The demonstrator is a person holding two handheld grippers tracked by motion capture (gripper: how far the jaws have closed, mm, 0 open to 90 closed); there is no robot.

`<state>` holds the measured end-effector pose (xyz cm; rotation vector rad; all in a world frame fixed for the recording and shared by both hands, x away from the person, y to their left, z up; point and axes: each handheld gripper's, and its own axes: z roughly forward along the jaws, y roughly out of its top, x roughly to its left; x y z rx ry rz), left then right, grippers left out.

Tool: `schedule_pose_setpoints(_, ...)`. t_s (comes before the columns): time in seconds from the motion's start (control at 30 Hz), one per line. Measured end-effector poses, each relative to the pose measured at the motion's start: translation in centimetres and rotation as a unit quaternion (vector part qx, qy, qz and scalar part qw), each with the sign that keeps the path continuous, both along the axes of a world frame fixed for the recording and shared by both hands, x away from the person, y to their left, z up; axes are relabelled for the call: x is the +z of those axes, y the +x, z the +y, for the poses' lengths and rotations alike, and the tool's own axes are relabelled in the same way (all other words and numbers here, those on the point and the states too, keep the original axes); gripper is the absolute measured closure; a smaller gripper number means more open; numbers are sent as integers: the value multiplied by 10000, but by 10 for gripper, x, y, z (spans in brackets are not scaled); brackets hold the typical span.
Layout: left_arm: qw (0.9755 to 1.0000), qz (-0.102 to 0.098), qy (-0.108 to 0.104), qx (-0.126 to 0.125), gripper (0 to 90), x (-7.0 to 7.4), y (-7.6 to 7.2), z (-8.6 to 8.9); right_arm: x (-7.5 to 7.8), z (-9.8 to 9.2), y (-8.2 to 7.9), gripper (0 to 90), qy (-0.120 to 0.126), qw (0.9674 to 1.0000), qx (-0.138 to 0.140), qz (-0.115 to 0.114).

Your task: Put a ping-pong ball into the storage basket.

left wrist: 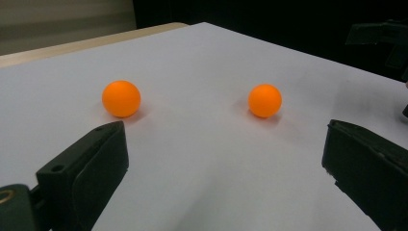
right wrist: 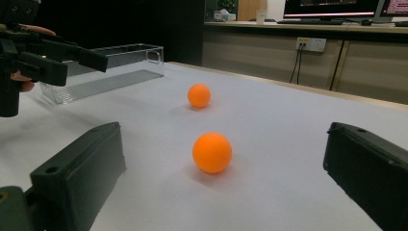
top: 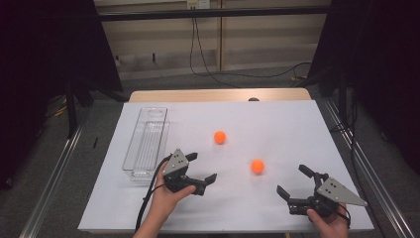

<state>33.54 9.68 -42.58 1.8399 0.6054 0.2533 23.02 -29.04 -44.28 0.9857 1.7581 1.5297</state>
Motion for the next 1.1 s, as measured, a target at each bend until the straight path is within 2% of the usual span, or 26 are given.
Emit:
schedule_pose_setpoints(0.37,9998,44,140,-127,24,-4,1,-10,0,0,0,3,-3,10000,-5,5)
schedule_pose_setpoints(0.7,9996,76,58,-255,24,-3,2,-17,0,0,0,4,4,10000,3,4)
schedule_pose_setpoints(1.1,9995,81,60,-284,24,-2,3,-23,0,0,0,4,14,10000,-6,1)
